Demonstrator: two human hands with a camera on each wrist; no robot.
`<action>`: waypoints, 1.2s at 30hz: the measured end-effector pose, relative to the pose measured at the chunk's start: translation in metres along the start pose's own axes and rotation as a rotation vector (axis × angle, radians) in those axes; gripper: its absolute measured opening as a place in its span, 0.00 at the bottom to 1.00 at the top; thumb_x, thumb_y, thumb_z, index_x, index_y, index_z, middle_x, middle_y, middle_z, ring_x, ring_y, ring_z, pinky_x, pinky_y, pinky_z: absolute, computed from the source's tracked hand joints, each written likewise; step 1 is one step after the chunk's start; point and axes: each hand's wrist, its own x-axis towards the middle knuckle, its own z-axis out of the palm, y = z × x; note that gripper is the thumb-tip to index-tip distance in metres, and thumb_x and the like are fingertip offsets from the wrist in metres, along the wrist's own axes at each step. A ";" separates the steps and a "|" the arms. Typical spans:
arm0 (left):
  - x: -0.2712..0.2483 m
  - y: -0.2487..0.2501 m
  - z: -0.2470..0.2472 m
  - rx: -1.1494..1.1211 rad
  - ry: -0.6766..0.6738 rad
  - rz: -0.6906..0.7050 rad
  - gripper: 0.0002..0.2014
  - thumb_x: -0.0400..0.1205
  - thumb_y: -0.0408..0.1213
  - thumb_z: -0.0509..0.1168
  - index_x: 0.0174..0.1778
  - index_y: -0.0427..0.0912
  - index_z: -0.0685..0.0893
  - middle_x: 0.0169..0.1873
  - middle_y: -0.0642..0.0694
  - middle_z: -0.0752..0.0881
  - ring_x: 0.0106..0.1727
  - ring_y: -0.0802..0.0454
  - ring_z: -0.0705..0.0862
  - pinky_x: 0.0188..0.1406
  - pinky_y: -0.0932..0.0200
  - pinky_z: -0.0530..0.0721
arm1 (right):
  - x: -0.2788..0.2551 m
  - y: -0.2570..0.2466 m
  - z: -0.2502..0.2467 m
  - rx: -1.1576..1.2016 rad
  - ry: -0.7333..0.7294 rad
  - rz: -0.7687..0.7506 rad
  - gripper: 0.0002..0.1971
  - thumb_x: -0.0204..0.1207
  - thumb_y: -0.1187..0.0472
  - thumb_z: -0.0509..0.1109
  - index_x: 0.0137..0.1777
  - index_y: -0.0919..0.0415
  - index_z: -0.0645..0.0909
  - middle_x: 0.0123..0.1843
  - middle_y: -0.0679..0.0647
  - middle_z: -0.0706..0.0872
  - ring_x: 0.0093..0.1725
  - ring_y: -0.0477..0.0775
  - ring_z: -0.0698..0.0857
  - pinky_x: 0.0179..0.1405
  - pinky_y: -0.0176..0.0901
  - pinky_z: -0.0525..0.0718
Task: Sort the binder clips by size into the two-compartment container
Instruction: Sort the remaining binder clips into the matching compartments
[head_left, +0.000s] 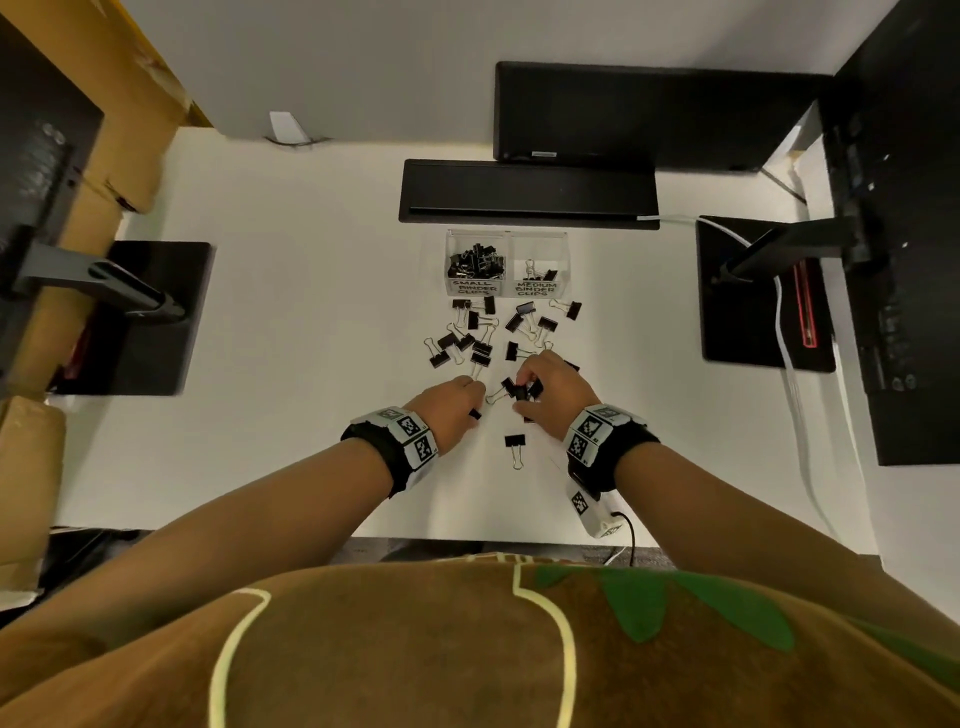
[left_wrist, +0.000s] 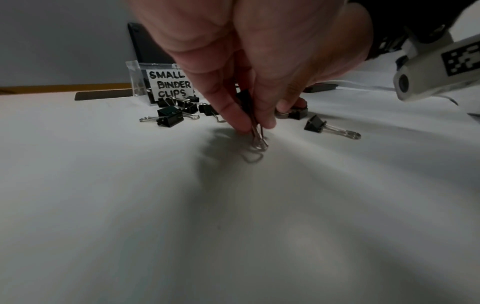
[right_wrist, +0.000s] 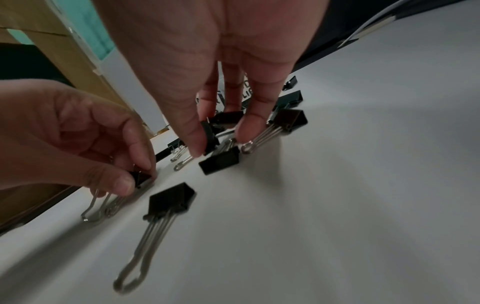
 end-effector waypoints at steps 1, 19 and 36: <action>0.001 0.001 -0.003 -0.038 0.024 -0.008 0.07 0.81 0.31 0.63 0.53 0.33 0.77 0.55 0.38 0.80 0.52 0.40 0.81 0.51 0.52 0.79 | 0.001 0.001 -0.002 0.012 0.007 0.008 0.10 0.70 0.63 0.75 0.49 0.59 0.78 0.48 0.47 0.77 0.44 0.50 0.78 0.45 0.42 0.79; 0.115 0.053 -0.106 -0.259 0.434 -0.017 0.08 0.81 0.35 0.65 0.55 0.44 0.84 0.56 0.40 0.81 0.53 0.47 0.83 0.54 0.60 0.80 | -0.008 0.014 -0.023 0.153 0.033 0.106 0.10 0.75 0.54 0.72 0.55 0.48 0.86 0.54 0.46 0.89 0.48 0.46 0.85 0.52 0.34 0.80; 0.087 0.038 -0.074 -0.219 0.347 0.019 0.14 0.81 0.29 0.60 0.62 0.44 0.80 0.63 0.42 0.74 0.56 0.49 0.80 0.58 0.61 0.78 | 0.088 -0.020 -0.105 0.357 0.394 0.103 0.06 0.74 0.66 0.70 0.49 0.59 0.84 0.41 0.43 0.83 0.42 0.52 0.88 0.46 0.41 0.88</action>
